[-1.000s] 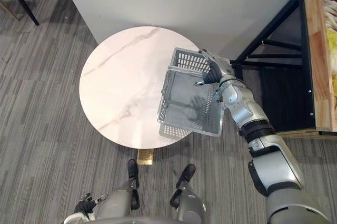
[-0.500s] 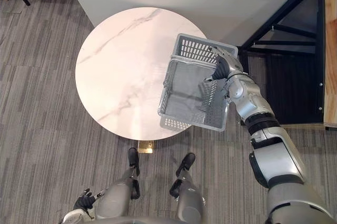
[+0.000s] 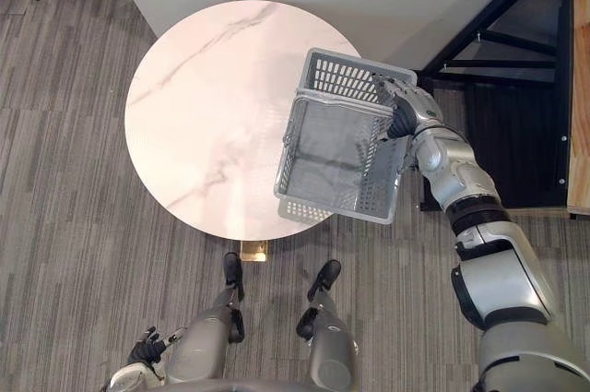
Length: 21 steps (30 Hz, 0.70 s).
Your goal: Pick vegetable in the basket
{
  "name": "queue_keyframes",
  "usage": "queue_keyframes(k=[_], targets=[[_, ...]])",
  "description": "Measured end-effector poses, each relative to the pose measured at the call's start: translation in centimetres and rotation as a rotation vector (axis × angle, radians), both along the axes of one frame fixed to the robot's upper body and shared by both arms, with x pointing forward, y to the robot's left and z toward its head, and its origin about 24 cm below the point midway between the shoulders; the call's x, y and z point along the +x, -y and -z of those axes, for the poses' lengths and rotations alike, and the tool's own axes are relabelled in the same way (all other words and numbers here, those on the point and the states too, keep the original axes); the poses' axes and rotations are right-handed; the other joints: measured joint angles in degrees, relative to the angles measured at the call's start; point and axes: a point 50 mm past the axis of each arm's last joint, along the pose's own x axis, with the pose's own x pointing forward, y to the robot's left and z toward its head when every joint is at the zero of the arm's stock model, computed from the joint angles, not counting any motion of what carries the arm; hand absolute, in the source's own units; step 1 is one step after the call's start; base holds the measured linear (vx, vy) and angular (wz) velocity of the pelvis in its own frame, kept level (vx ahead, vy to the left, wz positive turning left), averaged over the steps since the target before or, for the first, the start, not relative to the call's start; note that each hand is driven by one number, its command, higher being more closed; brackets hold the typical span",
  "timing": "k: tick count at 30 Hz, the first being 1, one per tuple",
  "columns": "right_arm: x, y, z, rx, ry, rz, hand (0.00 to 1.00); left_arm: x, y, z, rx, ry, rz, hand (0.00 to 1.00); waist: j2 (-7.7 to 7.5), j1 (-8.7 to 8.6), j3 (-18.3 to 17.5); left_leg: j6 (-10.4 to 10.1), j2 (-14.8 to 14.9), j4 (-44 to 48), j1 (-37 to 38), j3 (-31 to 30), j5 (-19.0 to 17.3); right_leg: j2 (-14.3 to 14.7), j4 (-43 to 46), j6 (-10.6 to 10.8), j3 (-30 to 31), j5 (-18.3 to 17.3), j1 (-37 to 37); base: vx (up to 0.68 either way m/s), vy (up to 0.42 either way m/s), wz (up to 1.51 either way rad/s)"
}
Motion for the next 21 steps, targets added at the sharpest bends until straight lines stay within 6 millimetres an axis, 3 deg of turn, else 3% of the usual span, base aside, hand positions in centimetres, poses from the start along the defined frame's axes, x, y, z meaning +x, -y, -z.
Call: queue_keyframes(k=[21], targets=[[0.4, -1.5, 0.2, 0.009, 0.027, -0.031, 1.0, 0.2, -0.1, -0.1, 0.004, 0.015, -0.013, 0.0, -0.27, 0.4, 0.6, 0.1, -0.1, 0.0, -0.6, 0.4, 0.1, 0.0, -0.2, -0.1, 0.3, 0.5, -0.7, 0.06, 0.005, -0.01]])
